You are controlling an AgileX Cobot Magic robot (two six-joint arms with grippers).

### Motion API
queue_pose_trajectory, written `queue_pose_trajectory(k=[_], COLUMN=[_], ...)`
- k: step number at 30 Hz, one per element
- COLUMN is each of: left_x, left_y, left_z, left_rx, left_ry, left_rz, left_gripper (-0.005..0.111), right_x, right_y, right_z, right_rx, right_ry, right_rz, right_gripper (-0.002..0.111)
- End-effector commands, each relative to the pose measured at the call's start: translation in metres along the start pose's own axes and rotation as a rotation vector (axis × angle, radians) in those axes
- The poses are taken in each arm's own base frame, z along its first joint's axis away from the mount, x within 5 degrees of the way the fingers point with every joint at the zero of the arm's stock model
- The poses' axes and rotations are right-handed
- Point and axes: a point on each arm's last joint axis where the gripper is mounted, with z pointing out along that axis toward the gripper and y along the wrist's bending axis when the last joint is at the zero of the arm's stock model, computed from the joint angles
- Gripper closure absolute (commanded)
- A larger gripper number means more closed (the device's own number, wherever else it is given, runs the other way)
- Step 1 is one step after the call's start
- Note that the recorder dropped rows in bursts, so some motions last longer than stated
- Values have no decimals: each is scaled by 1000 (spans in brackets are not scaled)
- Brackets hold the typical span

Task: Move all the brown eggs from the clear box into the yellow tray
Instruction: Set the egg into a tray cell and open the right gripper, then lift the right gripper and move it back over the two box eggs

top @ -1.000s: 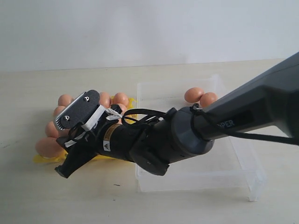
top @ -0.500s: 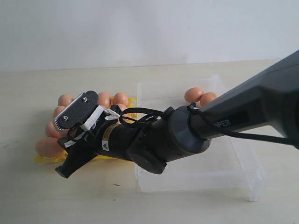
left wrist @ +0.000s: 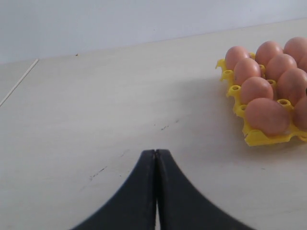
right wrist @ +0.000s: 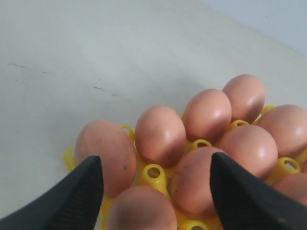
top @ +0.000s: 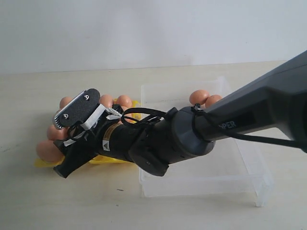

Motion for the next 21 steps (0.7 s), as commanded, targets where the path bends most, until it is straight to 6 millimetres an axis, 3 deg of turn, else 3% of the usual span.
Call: queue_pose_trajectory(k=[1, 4, 5, 6, 7, 8, 9, 14, 21], left_x=[-2, -2, -2, -2, -2, -2, -2, -2, -2], left_y=[0, 0, 0, 0, 0, 0, 0, 0, 0], left_z=[0, 0, 0, 0, 0, 0, 0, 0, 0], left_rx=[6, 6, 6, 6, 6, 6, 6, 6, 6], left_ry=[-13, -13, -13, -13, -13, -13, -13, -13, -13], left_rz=[-5, -5, -5, -5, -5, -5, -5, -5, -5], left_gripper=[107, 107, 107, 107, 107, 107, 107, 107, 107], right_x=[-18, -47, -65, -69, -80, -83, -85, -69, -50], right_y=[-2, -9, -16, -19, -27, -33, -41, -103, -152], right_z=[-7, -25, -41, -47, -64, -76, -89, -141, -164], right_rx=[18, 49, 75, 81, 97, 111, 132, 279, 373], right_ry=[-48, -87, -81, -59, -13, 14, 38, 253, 456], right_rz=[13, 55, 72, 75, 83, 91, 113, 287, 457], right_gripper=[46, 48, 61, 70, 96, 107, 108, 106, 65])
